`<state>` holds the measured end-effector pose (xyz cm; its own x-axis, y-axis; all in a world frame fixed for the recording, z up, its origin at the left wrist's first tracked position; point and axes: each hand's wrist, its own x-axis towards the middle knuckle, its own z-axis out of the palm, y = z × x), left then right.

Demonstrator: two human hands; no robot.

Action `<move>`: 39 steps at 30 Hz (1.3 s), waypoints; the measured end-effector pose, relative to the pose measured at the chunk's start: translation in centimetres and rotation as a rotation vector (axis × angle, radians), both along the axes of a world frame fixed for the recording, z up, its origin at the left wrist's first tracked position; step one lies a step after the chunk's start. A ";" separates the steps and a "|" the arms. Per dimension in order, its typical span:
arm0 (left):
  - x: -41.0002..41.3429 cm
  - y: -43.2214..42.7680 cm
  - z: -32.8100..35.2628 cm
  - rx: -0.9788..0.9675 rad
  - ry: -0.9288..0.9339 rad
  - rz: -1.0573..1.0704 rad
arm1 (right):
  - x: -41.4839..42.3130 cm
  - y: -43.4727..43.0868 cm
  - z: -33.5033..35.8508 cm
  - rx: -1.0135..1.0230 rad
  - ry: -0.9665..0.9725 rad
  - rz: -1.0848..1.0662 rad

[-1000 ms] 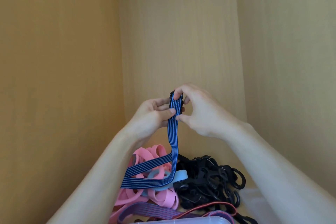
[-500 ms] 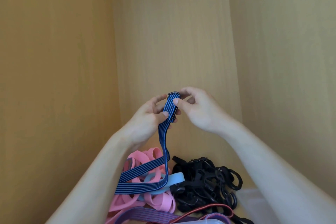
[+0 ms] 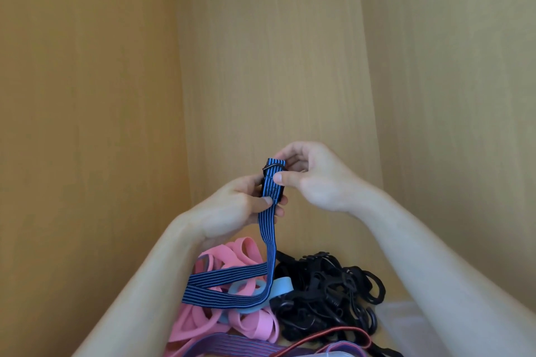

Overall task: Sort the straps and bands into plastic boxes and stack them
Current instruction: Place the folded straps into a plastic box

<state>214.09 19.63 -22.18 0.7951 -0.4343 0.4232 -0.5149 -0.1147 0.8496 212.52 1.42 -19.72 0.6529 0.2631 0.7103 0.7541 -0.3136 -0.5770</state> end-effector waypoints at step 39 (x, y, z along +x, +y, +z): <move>-3.3 0.0 1.8 -0.160 0.015 -0.074 | 0.1 2.2 -1.3 -0.137 -0.709 -0.285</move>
